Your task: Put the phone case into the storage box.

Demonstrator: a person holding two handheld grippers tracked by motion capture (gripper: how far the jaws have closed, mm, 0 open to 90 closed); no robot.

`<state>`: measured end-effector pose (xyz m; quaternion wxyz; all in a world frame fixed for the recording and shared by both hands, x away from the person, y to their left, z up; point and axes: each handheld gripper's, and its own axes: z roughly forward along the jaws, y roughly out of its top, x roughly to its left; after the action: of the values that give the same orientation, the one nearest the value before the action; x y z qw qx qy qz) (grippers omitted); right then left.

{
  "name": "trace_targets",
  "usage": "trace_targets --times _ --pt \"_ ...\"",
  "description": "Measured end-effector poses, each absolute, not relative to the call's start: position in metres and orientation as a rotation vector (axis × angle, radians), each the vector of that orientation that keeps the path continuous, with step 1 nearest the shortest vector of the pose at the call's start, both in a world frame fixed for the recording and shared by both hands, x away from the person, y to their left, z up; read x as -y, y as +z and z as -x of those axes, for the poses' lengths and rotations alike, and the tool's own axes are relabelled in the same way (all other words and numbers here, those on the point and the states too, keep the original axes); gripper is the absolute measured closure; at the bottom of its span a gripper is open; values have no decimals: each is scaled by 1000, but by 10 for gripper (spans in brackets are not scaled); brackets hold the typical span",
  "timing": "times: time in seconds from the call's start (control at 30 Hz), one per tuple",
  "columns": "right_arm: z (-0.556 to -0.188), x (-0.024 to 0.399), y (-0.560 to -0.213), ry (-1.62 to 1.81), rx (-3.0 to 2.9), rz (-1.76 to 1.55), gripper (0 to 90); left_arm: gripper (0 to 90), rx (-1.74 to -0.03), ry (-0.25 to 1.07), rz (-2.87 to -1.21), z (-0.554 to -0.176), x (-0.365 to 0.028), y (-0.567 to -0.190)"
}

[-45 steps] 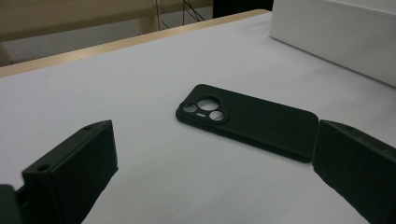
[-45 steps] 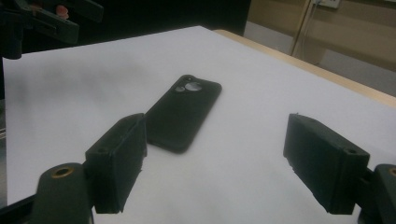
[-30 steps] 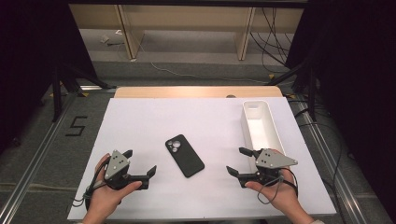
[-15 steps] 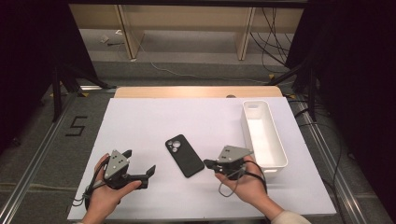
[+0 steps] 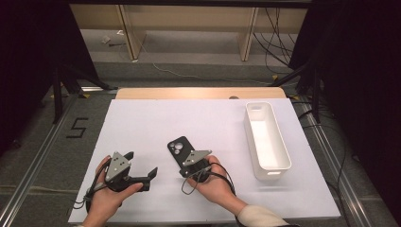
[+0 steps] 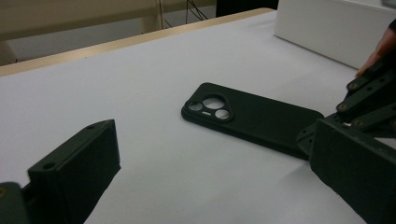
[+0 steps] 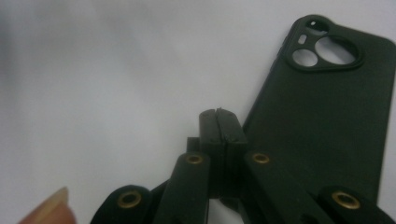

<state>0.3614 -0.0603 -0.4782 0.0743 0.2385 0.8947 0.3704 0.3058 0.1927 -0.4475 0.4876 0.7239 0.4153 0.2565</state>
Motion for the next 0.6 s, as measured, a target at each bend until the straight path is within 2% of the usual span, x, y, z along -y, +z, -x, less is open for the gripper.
trace_targets --times 0.23,0.6 --pt "-362 53 -489 1041 -2711 -721 900 15 -1007 620 -1762 -306 -192 -448" --pt "-366 58 -486 1014 -2721 -760 900 20 -1009 621 -1756 -306 -193 -448"
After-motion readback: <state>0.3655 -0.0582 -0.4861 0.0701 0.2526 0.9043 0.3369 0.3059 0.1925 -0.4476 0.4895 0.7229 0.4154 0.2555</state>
